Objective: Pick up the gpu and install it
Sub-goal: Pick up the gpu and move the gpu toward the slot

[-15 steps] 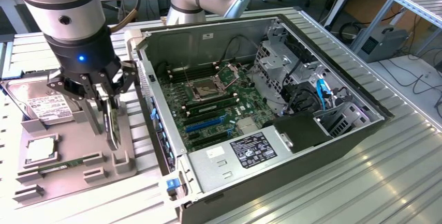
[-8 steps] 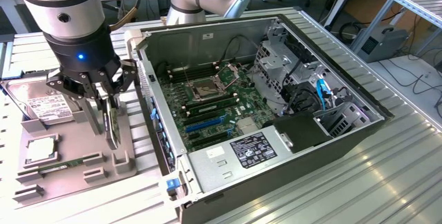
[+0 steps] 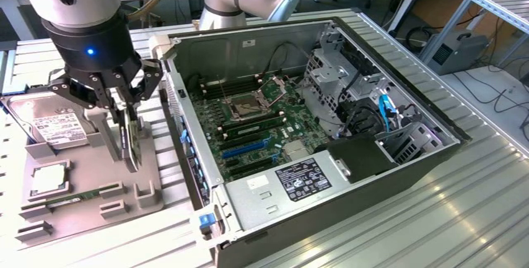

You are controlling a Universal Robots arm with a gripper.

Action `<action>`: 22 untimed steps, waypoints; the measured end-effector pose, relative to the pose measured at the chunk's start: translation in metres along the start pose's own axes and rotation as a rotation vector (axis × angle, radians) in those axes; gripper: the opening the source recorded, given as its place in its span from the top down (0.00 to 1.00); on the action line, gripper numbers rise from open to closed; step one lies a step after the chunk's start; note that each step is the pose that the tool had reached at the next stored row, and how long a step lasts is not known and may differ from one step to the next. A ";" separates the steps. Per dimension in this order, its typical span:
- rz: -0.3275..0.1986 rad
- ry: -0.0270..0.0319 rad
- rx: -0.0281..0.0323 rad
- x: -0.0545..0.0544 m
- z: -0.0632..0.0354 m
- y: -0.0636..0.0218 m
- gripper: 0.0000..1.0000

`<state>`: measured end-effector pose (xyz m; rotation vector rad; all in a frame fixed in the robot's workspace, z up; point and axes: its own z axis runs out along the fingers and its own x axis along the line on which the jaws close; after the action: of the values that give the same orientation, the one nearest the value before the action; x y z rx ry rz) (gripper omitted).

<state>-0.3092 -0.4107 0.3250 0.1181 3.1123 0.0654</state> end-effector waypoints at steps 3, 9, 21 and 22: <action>0.000 0.0000 0.0000 0.000 -0.0061 0.0003 0.73; 0.000 0.0000 0.0000 0.000 -0.0098 0.0004 0.73; 0.000 0.0000 0.0000 0.000 -0.0136 0.0006 0.73; 0.000 0.0000 0.0000 0.000 -0.0139 0.0006 0.73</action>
<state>-0.3093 -0.4107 0.3389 0.1182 3.1124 0.0654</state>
